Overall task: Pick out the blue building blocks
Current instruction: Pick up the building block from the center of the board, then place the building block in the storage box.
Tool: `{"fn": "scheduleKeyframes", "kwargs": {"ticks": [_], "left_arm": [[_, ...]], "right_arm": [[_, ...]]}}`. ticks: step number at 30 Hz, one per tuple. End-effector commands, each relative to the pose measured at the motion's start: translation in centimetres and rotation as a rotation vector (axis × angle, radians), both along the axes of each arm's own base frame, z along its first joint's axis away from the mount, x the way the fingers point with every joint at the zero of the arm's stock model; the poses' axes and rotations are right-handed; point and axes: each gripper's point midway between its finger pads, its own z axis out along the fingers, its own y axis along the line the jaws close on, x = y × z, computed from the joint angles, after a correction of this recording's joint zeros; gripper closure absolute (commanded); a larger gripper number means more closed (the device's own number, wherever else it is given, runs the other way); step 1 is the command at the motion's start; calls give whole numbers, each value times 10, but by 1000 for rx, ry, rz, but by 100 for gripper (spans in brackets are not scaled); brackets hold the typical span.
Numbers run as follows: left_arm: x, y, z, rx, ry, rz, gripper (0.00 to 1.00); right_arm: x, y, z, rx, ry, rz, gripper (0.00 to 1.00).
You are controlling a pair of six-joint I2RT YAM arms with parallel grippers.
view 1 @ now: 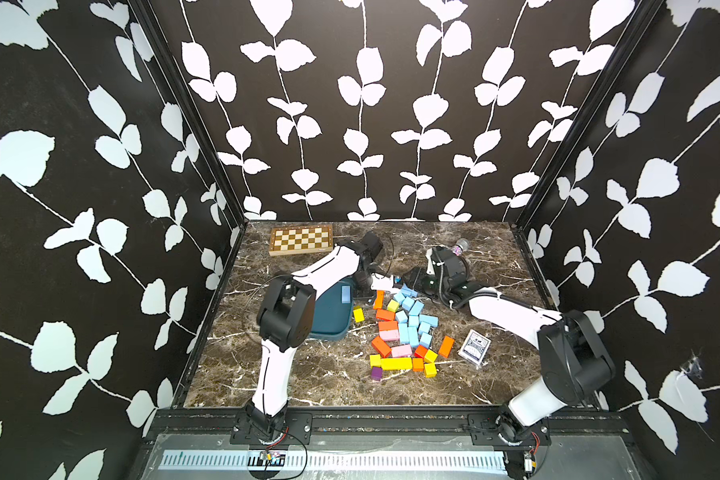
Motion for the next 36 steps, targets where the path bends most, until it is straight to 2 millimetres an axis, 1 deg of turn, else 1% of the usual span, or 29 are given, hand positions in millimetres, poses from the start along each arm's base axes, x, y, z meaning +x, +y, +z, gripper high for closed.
{"fn": "scheduleKeyframes", "kwargs": {"ticks": [1,4,5,6,9,12,18,22,27,36], "left_arm": [[8,10,47,-122,-16,245,84],[31,43,61,-177,33,559,84],[39,60,63,-188,58,688,85],[43,76,62,-192,92,794,85],[50,114,52,-181,153,1027,86],[52,129,36,-170,184,1128,85],[59,137,0,-118,222,1243,83],[64,130,-16,-120,268,1261,82],[65,125,-29,-122,314,1277,78],[71,116,-36,-150,349,1303,71]], "right_arm": [[8,20,8,34,-14,33,50],[13,30,9,42,-17,50,50],[14,33,9,43,-17,55,51],[15,36,10,46,-17,60,50],[17,42,8,48,-10,65,50],[18,46,6,54,-5,66,51],[17,47,4,48,-1,72,51],[13,44,2,37,1,60,51],[9,40,2,30,-1,45,51],[8,40,-1,29,8,42,51]]}}
